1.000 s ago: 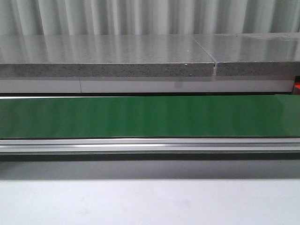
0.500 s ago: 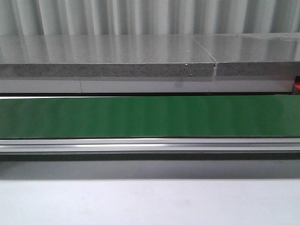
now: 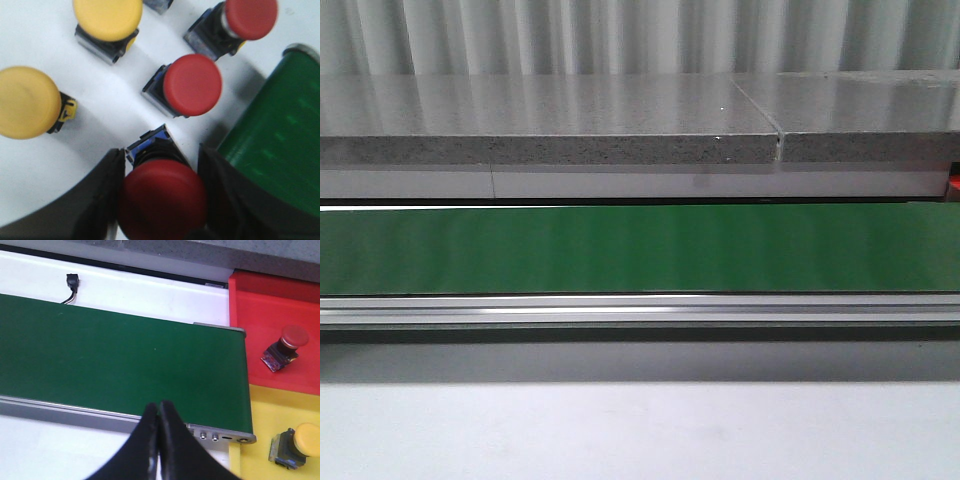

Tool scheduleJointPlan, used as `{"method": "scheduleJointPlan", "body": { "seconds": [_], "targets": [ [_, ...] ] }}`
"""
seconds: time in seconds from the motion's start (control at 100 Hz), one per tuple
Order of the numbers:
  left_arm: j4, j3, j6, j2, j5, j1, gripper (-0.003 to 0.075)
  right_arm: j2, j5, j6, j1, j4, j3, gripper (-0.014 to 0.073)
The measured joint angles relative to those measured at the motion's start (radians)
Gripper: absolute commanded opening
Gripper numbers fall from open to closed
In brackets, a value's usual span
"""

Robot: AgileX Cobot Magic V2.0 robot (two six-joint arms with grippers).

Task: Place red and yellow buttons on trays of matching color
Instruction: 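Close the left gripper on the red push-button and lift it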

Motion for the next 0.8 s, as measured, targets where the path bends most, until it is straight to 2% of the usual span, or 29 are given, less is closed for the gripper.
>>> {"method": "scheduleJointPlan", "body": {
  "seconds": [0.22, 0.42, 0.58, 0.8],
  "targets": [
    [-0.001, -0.072, 0.079, -0.097, 0.092, -0.045, -0.002, 0.0, 0.0, 0.0, 0.0, 0.0, 0.0, -0.0071],
    [0.015, -0.17, 0.173, -0.105, 0.188, -0.19, -0.002, 0.0, 0.0, 0.0, 0.0, 0.0, 0.0, -0.0071],
    [0.119, -0.21, 0.19, -0.105, 0.225, -0.317, -0.002, 0.0, 0.0, 0.0, 0.0, 0.0, 0.0, -0.0071],
    [0.206, -0.253, 0.197, -0.059, 0.236, -0.409, -0.002, 0.0, 0.0, 0.0, 0.0, 0.0, 0.0, -0.0071]
  ]
}}
